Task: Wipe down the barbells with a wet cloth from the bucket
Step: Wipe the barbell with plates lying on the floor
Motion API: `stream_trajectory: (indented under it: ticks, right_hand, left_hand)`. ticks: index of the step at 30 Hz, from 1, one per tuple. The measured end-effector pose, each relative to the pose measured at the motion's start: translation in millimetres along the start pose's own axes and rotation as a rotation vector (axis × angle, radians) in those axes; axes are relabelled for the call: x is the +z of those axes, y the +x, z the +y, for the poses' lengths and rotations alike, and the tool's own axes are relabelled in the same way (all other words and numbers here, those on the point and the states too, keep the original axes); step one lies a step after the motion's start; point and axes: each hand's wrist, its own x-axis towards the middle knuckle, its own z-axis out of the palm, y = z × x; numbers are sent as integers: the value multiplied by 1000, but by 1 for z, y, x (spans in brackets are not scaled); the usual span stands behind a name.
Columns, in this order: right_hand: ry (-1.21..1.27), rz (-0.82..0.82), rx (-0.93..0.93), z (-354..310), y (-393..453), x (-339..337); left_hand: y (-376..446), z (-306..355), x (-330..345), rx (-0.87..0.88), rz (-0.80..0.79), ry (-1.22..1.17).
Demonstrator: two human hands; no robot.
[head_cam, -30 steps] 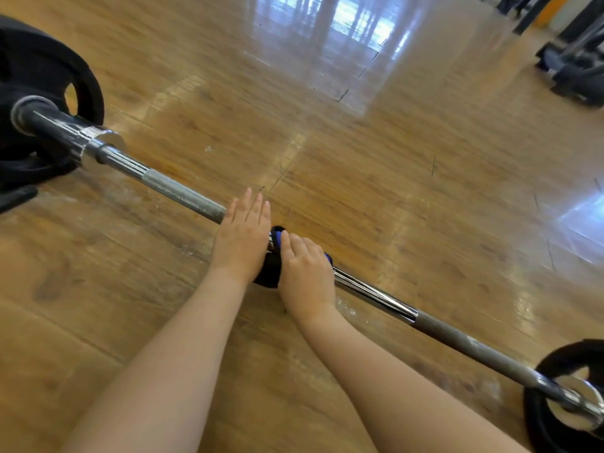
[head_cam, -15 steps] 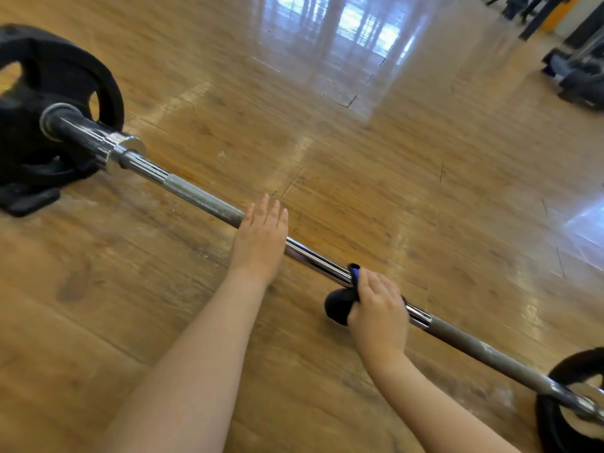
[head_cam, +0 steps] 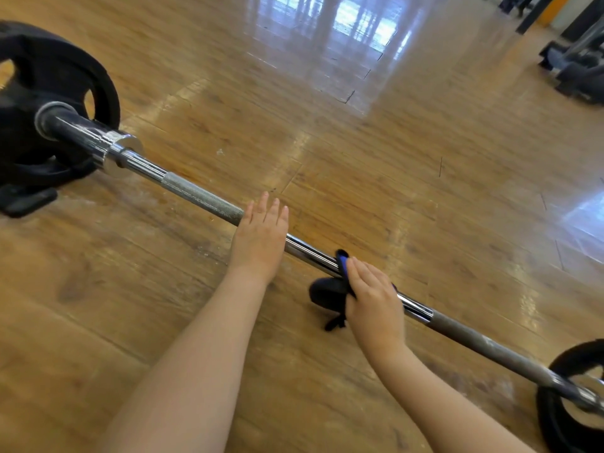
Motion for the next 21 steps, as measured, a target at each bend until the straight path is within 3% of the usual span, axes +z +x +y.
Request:
stream_trajectory:
  ticks: [3, 6, 13, 17, 21]
  right_hand:
    - [-38, -13, 77, 20, -20, -13]
    - [-1, -15, 189, -2, -7, -12]
    - [83, -71, 7, -87, 62, 30]
    - [1, -87, -121, -49, 41, 19]
    - [-71, -68, -68, -2, 7, -1]
  left_hand:
    - [-1, 1, -2, 7, 0, 1]
    - [0, 1, -2, -2, 0, 1]
    - [1, 2, 2, -28, 12, -11]
    - [1, 1, 1, -21, -13, 4]
    - [0, 1, -2, -16, -18, 16]
